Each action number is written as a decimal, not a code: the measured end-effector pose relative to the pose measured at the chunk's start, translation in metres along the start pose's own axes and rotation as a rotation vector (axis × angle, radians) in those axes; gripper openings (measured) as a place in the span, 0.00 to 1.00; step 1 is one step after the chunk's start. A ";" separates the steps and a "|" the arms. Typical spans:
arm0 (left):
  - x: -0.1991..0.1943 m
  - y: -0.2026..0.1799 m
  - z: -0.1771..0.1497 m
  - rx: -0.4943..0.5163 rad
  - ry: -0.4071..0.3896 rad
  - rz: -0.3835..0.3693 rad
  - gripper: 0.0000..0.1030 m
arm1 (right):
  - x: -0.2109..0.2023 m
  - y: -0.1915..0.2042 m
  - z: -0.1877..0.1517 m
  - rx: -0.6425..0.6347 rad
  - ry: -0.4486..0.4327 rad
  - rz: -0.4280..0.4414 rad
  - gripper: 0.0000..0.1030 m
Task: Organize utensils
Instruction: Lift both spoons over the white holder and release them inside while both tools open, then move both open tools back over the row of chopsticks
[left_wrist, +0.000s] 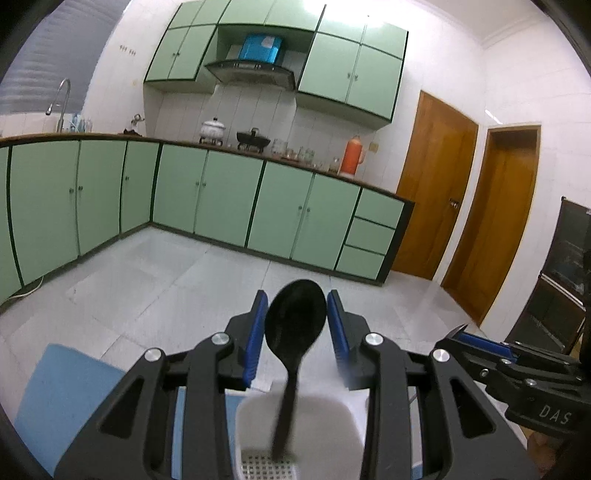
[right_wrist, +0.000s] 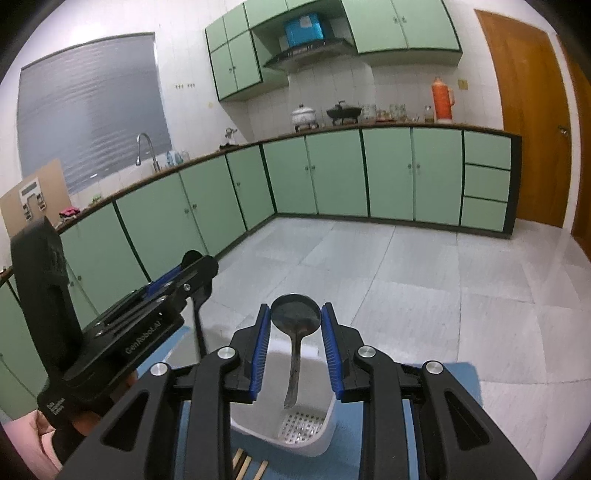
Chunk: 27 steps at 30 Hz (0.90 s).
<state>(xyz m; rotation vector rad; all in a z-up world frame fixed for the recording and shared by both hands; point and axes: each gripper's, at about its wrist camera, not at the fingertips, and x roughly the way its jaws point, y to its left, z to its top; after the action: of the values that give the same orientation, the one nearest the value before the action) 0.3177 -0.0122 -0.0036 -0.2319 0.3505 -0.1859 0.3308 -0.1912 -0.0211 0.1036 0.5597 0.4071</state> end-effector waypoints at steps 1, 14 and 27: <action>-0.002 0.003 -0.003 0.001 0.006 0.001 0.33 | 0.002 0.000 -0.004 -0.001 0.008 0.004 0.27; -0.075 0.014 -0.020 0.031 0.022 0.036 0.68 | -0.050 -0.004 -0.042 0.029 -0.042 -0.053 0.47; -0.195 0.005 -0.132 0.100 0.220 0.140 0.75 | -0.146 0.004 -0.179 0.115 0.043 -0.162 0.51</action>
<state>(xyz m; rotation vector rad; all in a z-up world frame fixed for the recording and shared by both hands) 0.0911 0.0096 -0.0635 -0.0871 0.5727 -0.0901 0.1211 -0.2493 -0.0988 0.1590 0.6294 0.2194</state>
